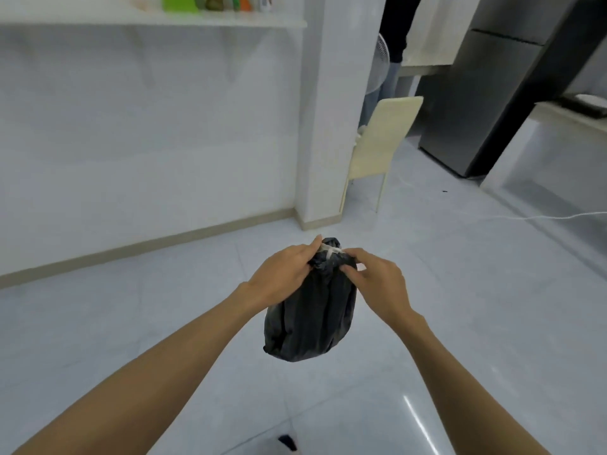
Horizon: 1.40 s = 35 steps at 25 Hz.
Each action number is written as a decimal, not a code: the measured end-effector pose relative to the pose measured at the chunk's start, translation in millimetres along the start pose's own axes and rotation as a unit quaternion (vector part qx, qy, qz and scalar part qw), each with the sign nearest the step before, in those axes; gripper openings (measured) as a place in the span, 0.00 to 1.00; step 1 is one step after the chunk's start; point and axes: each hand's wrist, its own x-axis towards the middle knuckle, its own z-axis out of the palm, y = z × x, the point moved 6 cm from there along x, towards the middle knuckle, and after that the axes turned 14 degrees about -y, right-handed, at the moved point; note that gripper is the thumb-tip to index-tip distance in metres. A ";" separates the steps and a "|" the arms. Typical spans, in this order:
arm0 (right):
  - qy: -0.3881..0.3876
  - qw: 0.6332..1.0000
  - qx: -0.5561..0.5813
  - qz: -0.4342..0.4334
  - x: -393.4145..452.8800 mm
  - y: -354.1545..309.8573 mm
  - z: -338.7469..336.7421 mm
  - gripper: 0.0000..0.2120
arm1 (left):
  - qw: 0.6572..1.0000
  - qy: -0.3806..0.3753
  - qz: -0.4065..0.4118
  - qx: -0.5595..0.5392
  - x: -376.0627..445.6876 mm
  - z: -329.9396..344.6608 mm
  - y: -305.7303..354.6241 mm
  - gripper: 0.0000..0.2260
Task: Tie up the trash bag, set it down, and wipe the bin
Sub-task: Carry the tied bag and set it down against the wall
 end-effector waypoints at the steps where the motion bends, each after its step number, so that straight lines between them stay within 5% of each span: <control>1: -0.013 1.000 0.002 -0.008 38.6 -12.7 4.3 0.11 | 1.000 0.006 -0.016 0.010 14.4 -16.8 -29.4 0.26; 8: -0.062 0.998 0.016 -0.017 287.4 -66.0 57.4 0.09 | 0.994 0.042 -0.087 0.045 131.9 -101.4 -230.9 0.26; 16: -0.075 0.995 0.049 0.041 552.8 -38.4 176.0 0.08 | 0.994 -0.018 -0.105 -0.022 300.8 -97.0 -468.6 0.27; 26: -0.078 0.985 0.121 0.092 833.8 99.7 380.4 0.08 | 0.985 0.006 -0.161 -0.056 519.5 29.1 -739.0 0.27; 35: -0.002 0.981 0.163 0.108 973.5 233.5 553.7 0.11 | 0.990 0.027 -0.127 -0.062 652.0 164.4 -900.0 0.26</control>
